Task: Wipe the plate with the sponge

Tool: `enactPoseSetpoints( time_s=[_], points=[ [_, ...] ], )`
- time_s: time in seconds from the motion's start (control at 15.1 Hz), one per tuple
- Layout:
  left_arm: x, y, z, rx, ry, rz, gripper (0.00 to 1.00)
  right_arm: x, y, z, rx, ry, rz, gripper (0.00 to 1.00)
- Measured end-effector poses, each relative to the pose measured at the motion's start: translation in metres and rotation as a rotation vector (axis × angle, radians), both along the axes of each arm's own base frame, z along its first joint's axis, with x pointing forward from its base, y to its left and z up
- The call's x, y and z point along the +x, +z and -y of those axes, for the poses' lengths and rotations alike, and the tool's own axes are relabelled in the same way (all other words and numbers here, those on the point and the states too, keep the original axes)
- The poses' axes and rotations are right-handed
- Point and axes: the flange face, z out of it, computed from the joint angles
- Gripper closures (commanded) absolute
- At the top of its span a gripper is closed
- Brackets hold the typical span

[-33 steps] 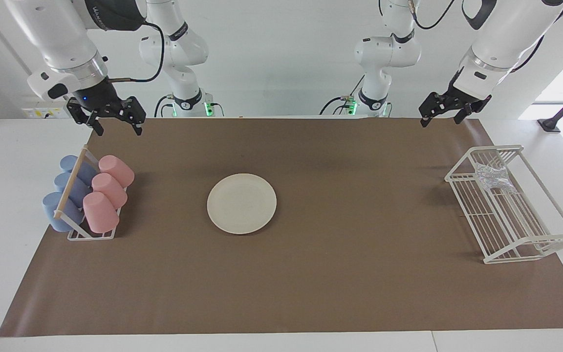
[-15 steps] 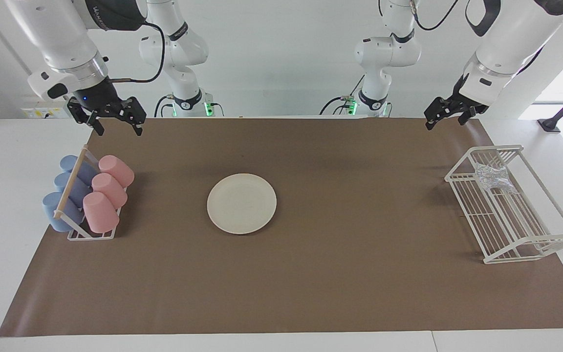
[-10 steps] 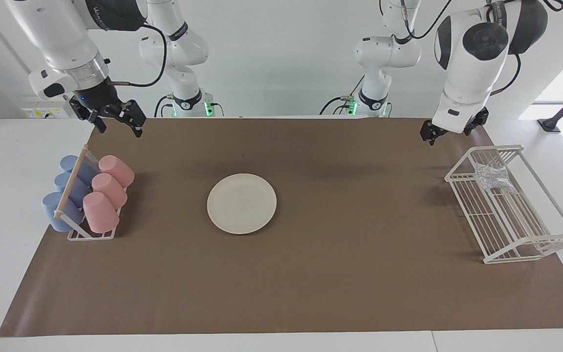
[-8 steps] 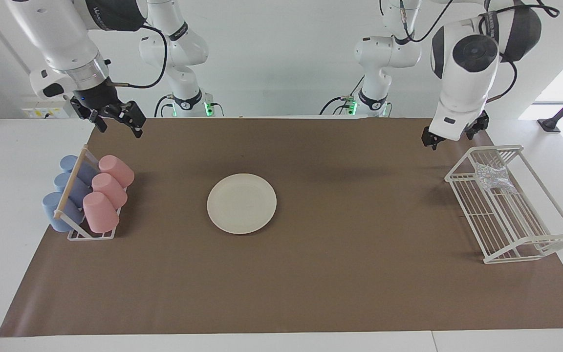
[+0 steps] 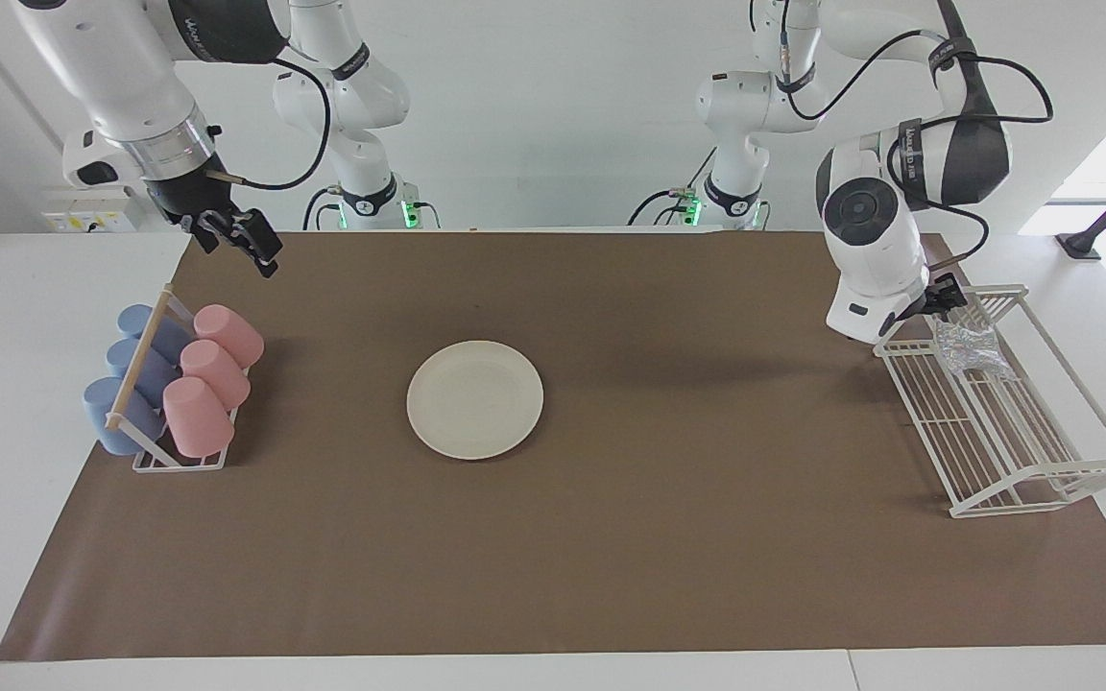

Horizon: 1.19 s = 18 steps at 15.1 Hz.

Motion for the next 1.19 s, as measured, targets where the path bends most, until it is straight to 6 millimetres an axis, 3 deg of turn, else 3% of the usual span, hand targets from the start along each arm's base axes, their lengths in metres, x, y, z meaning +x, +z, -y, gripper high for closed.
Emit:
enactPoseSetpoints(
  time_s=[0.33,0.6,0.66,0.79,0.93,0.99,1.06,1.19],
  points=[
    [-0.004,-0.011,-0.016,0.003,0.007,0.011,0.00,-0.005,-0.005,-0.003,-0.020,-0.291,-0.013,0.00],
    [-0.005,-0.014,-0.024,-0.003,0.011,0.028,0.15,-0.009,-0.007,-0.003,-0.020,-0.312,-0.019,0.00],
    [-0.005,-0.014,-0.024,-0.005,0.008,0.032,0.23,-0.009,-0.006,-0.004,-0.020,-0.311,-0.018,0.00],
    [-0.004,-0.013,-0.027,-0.007,0.011,0.038,0.50,-0.009,-0.006,-0.005,-0.020,-0.309,-0.018,0.00],
    [-0.004,-0.013,-0.030,-0.008,0.013,0.042,0.68,-0.009,-0.006,-0.005,-0.020,-0.312,-0.018,0.00],
    [-0.004,-0.013,-0.031,-0.006,0.012,0.043,0.87,-0.009,-0.006,-0.005,-0.021,-0.323,-0.018,0.00],
    [-0.004,-0.012,-0.031,-0.005,0.012,0.044,1.00,-0.009,-0.006,-0.005,-0.022,-0.338,-0.018,0.00],
    [-0.005,-0.012,-0.032,-0.005,0.012,0.045,1.00,-0.009,-0.006,-0.006,-0.023,-0.359,-0.018,0.00]
  ],
)
